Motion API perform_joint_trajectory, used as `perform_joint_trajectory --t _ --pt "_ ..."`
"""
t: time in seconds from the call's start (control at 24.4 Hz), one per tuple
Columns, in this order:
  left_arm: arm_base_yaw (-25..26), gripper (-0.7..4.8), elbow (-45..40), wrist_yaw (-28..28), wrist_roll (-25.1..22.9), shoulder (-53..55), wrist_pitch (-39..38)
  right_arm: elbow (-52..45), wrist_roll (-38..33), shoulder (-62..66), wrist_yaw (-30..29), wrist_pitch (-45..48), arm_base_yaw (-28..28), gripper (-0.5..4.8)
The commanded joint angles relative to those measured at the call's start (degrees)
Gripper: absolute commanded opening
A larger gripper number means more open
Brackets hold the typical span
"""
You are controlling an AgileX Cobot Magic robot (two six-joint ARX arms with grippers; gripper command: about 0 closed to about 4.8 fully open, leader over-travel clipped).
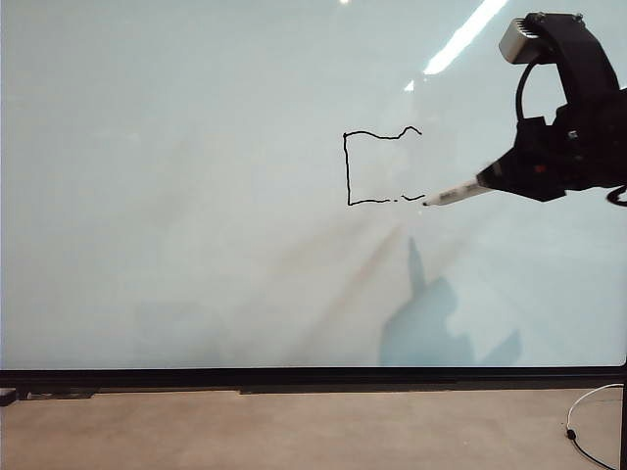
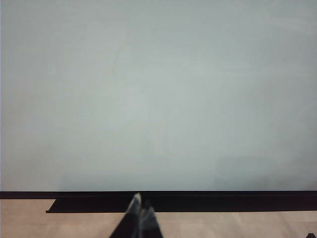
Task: Pick up the pen on the shelf to the right of the whiteboard and draw a rectangle.
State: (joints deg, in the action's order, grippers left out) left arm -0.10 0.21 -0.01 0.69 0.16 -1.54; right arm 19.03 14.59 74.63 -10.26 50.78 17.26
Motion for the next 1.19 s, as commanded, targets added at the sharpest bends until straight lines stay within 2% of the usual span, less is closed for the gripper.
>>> perform_joint_trajectory --t 0.04,0.12,0.62,0.82,0.99,1.19 --pt "-0.02 -0.05 0.17 0.22 -0.24 0.02 0.33 0.50 6.01 -2.60 2.73 -4.17 0.42 -0.05" --pt "-0.02 -0.04 0.15 0.20 -0.24 0.02 0.33 0.70 8.46 -4.04 4.24 -6.27 0.72 -0.05" --pt "-0.02 -0.05 0.15 0.20 -0.24 0.02 0.33 11.98 21.55 -4.83 4.24 -24.98 2.86 -0.05" --pt "-0.02 -0.05 0.17 0.22 -0.24 0.02 0.35 13.53 25.86 -4.85 8.13 -26.71 4.31 -0.06" --pt "-0.02 -0.05 0.17 0.22 -0.24 0.02 0.33 15.52 27.23 -4.63 8.39 -30.60 4.31 -0.05" --pt "-0.02 -0.05 0.15 0.20 -0.24 0.02 0.33 16.02 27.76 -4.61 9.38 -30.21 4.33 -0.05"
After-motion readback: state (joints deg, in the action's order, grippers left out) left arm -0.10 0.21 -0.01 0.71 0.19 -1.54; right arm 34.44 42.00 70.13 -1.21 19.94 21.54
